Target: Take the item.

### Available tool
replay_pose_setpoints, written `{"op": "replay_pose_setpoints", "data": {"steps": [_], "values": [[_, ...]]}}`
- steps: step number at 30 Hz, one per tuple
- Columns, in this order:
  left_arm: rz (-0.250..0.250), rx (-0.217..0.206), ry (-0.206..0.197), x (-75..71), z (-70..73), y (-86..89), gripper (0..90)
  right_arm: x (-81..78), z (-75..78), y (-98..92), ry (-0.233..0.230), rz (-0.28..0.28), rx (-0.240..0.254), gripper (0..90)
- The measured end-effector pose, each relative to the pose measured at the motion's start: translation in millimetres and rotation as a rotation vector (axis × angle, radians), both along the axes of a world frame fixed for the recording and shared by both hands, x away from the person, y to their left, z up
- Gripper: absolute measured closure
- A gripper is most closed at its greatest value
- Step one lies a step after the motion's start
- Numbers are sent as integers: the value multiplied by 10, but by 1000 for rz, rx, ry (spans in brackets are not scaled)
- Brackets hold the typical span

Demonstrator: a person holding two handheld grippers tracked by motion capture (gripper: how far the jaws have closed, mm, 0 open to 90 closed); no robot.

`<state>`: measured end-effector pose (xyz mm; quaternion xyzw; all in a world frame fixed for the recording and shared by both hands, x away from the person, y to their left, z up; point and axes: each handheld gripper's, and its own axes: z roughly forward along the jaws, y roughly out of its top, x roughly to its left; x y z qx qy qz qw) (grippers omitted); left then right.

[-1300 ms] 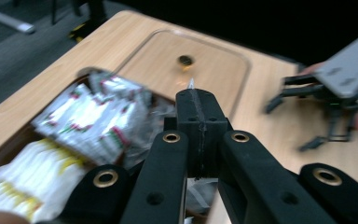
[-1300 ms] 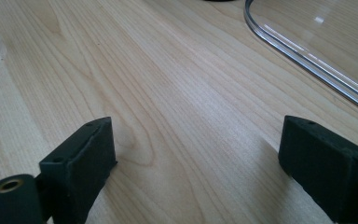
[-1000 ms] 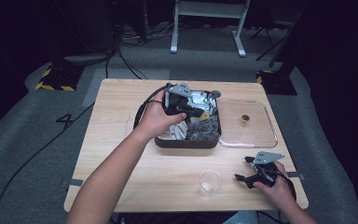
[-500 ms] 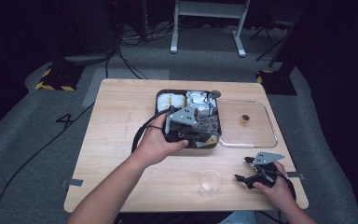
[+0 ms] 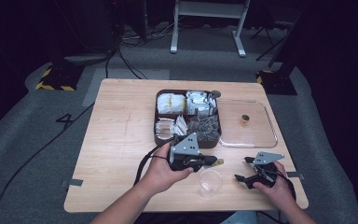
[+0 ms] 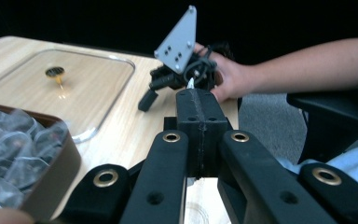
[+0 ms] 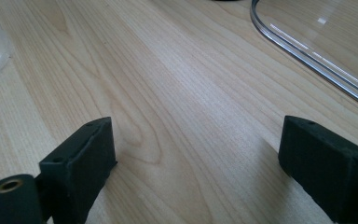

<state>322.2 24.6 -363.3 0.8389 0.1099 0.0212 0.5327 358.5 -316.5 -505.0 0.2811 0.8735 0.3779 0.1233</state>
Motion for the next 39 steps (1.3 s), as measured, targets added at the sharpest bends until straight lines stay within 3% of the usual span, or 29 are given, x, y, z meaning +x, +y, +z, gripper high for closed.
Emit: {"op": "replay_pose_setpoints", "data": {"steps": [16, 24, 29, 30, 33, 39], "values": [[-38, 16, 28, -98, -379, -142, 900, 0, 0, 0, 0, 0, 0, 108], [-45, 20, 35, -91, -468, -175, 900, 1, 0, 0, -2, 0, 0, 108], [-79, 25, 46, -95, -491, -183, 900, 0, 0, 0, 0, 0, 0, 108], [-87, 27, 50, -97, -495, -185, 882, 0, 0, 0, 0, 0, 0, 108], [-85, 48, 29, -105, -509, -193, 706, 1, 0, -1, -2, 0, -1, 108], [-82, 45, 34, -122, -520, -175, 617, 0, 0, 0, 0, 0, 0, 108]]}}
